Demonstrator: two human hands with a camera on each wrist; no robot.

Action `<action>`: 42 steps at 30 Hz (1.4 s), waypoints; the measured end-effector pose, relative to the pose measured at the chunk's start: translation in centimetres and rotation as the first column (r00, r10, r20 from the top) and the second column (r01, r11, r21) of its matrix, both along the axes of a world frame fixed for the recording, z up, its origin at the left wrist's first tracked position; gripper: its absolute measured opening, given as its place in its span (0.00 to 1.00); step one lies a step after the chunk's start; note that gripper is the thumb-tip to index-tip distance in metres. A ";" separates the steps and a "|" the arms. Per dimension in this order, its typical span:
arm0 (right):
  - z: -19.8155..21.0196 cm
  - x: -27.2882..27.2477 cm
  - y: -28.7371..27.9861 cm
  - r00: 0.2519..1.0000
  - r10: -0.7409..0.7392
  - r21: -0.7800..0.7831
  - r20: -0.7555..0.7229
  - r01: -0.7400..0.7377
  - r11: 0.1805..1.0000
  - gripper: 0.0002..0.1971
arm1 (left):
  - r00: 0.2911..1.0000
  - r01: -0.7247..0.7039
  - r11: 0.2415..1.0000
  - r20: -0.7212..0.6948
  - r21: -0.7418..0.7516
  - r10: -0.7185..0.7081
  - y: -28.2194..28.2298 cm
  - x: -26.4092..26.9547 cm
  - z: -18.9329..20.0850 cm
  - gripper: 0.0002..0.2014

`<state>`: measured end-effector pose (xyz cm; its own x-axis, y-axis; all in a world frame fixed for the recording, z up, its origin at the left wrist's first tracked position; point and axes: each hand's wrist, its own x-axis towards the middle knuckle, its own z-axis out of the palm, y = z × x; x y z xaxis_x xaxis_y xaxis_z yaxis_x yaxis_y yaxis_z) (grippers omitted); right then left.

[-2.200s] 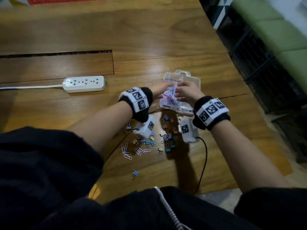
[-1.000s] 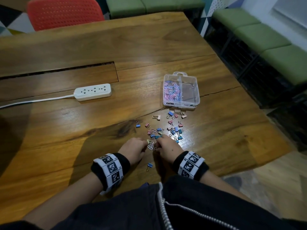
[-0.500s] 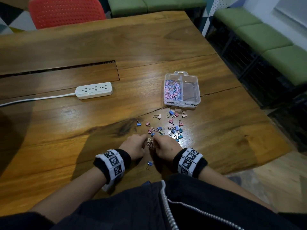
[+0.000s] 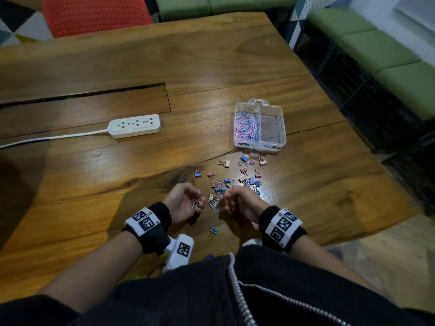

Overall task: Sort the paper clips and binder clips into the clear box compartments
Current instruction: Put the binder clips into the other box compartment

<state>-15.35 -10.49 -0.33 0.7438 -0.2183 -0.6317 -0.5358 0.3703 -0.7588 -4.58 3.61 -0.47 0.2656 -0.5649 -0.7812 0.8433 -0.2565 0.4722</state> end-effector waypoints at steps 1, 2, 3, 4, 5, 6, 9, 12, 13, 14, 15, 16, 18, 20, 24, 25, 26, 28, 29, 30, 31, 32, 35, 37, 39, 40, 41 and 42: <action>-0.1 0.1 0.2 0.999 0.020 -0.029 -0.030 -0.021 0.999 0.12 | 0.999 0.031 0.999 0.039 0.031 -0.033 -0.1 0.0 -0.2 0.09; -0.3 0.2 0.5 0.994 0.080 -0.128 -0.071 -0.088 0.988 0.11 | 0.983 0.094 0.992 0.147 0.087 -0.106 -0.4 0.0 -0.3 0.11; -0.5 0.3 0.8 0.982 0.149 -0.268 -0.119 -0.176 0.947 0.10 | 0.929 0.172 0.970 0.298 0.173 -0.218 -0.7 -0.1 -0.4 0.12; -0.9 0.4 1.0 0.967 0.199 -0.413 -0.158 -0.248 0.876 0.09 | 0.810 0.249 0.924 0.460 0.290 -0.363 -0.9 -0.2 -0.5 0.11; -1.2 0.5 1.3 0.954 0.230 -0.543 -0.191 -0.298 0.785 0.09 | 0.630 0.300 0.862 0.593 0.409 -0.501 -0.9 -0.3 -0.6 0.09; -1.6 0.6 1.5 0.940 0.252 -0.649 -0.229 -0.340 0.680 0.10 | 0.446 0.333 0.796 0.660 0.505 -0.605 -1.0 -0.3 -0.7 0.06; -2.1 0.8 2.1 0.904 0.288 -0.804 -0.316 -0.416 0.424 0.17 | 0.053 0.403 0.606 0.643 0.686 -0.764 -0.8 -0.4 -0.6 0.07; -1.9 0.8 2.4 0.893 0.308 -0.819 -0.328 -0.432 0.378 0.10 | -0.151 0.359 0.522 0.600 0.774 -0.786 -1.0 -0.6 -0.3 0.10; -1.7 0.8 2.4 0.889 0.315 -0.810 -0.333 -0.441 0.387 0.08 | -0.191 0.341 0.513 0.592 0.788 -0.783 -1.1 -0.7 -0.3 0.11; -1.7 0.8 2.3 0.884 0.321 -0.795 -0.339 -0.452 0.405 0.07 | -0.229 0.330 0.498 0.580 0.802 -0.782 -1.3 -0.9 -0.3 0.13; -1.6 0.7 2.1 0.884 0.324 -0.781 -0.336 -0.454 0.429 0.06 | -0.270 0.321 0.480 0.564 0.817 -0.780 -1.4 -1.1 -0.4 0.14; -1.6 0.6 1.9 0.887 0.325 -0.767 -0.328 -0.451 0.457 0.05 | -0.305 0.314 0.463 0.550 0.829 -0.777 -1.6 -1.3 -0.4 0.15; -1.6 0.3 1.4 0.897 0.318 -0.749 -0.306 -0.433 0.501 0.04 | -0.339 0.311 0.450 0.540 0.837 -0.770 -1.9 -1.5 -0.5 0.16; -1.6 -0.1 1.0 0.911 0.304 -0.741 -0.278 -0.405 0.535 0.03 | -0.335 0.316 0.450 0.542 0.835 -0.771 -2.0 -1.5 -0.6 0.19; -1.3 -0.8 -0.4 0.966 0.188 -0.650 -0.179 -0.260 0.714 0.05 | -0.340 0.352 0.475 0.583 0.807 -0.738 -2.4 -1.9 -0.7 0.22; -1.1 -1.0 -0.9 0.979 0.145 -0.612 -0.143 -0.202 0.764 0.07 | -0.350 0.367 0.468 0.585 0.804 -0.731 -2.5 -2.0 -0.7 0.23; -0.8 -1.2 -1.3 0.990 0.097 -0.550 -0.099 -0.136 0.824 0.07 | -0.366 0.378 0.450 0.577 0.809 -0.730 -2.7 -2.2 -0.7 0.25; 0.0 -1.6 -2.0 1.000 0.006 -0.374 -0.028 -0.017 0.927 0.07 | -0.392 0.387 0.411 0.551 0.825 -0.737 -2.9 -2.6 -0.6 0.23; 0.4 -1.7 -2.4 0.999 -0.030 -0.283 -0.014 0.025 0.959 0.08 | -0.400 0.389 0.402 0.545 0.829 -0.737 -3.1 -2.7 -0.7 0.21; 0.6 -1.6 -2.8 0.998 -0.060 -0.196 -0.005 0.058 0.979 0.09 | -0.410 0.391 0.401 0.547 0.828 -0.730 -3.1 -2.8 -0.8 0.18; 0.8 -1.6 -3.1 0.996 -0.091 -0.109 0.003 0.090 0.990 0.09 | -0.420 0.392 0.401 0.549 0.828 -0.723 -3.2 -3.0 -0.9 0.15; 0.9 -1.3 -3.4 0.992 -0.127 -0.036 0.009 0.127 0.991 0.10 | -0.428 0.391 0.399 0.548 0.829 -0.719 -3.2 -3.1 -0.9 0.14; 0.8 -0.1 -3.8 0.979 -0.200 0.005 0.027 0.200 0.980 0.11 | -0.454 0.377 0.354 0.504 0.856 -0.734 -2.9 -3.5 -1.0 0.12; 0.7 0.9 -3.7 0.991 -0.133 -0.116 0.012 0.134 0.984 0.12 | -0.395 0.398 0.352 0.504 0.847 -0.768 -2.5 -3.3 -1.0 0.09; 0.6 2.0 -3.3 0.999 0.007 -0.342 -0.038 -0.020 0.940 0.12 | -0.130 0.468 0.481 0.596 0.741 -0.792 -2.1 -2.6 -0.8 0.08; 0.3 2.6 -3.1 0.996 0.064 -0.451 -0.061 -0.085 0.888 0.11 | 0.085 0.499 0.591 0.643 0.634 -0.761 -1.9 -2.0 -0.7 0.10; 0.1 3.2 -3.0 0.990 0.110 -0.545 -0.084 -0.138 0.827 0.10 | 0.345 0.512 0.716 0.651 0.474 -0.677 -1.5 -1.4 -0.7 0.11; -0.3 3.6 -2.7 0.982 0.150 -0.619 -0.112 -0.187 0.762 0.09 | 0.594 0.485 0.830 0.593 0.275 -0.544 -1.2 -0.8 -0.5 0.10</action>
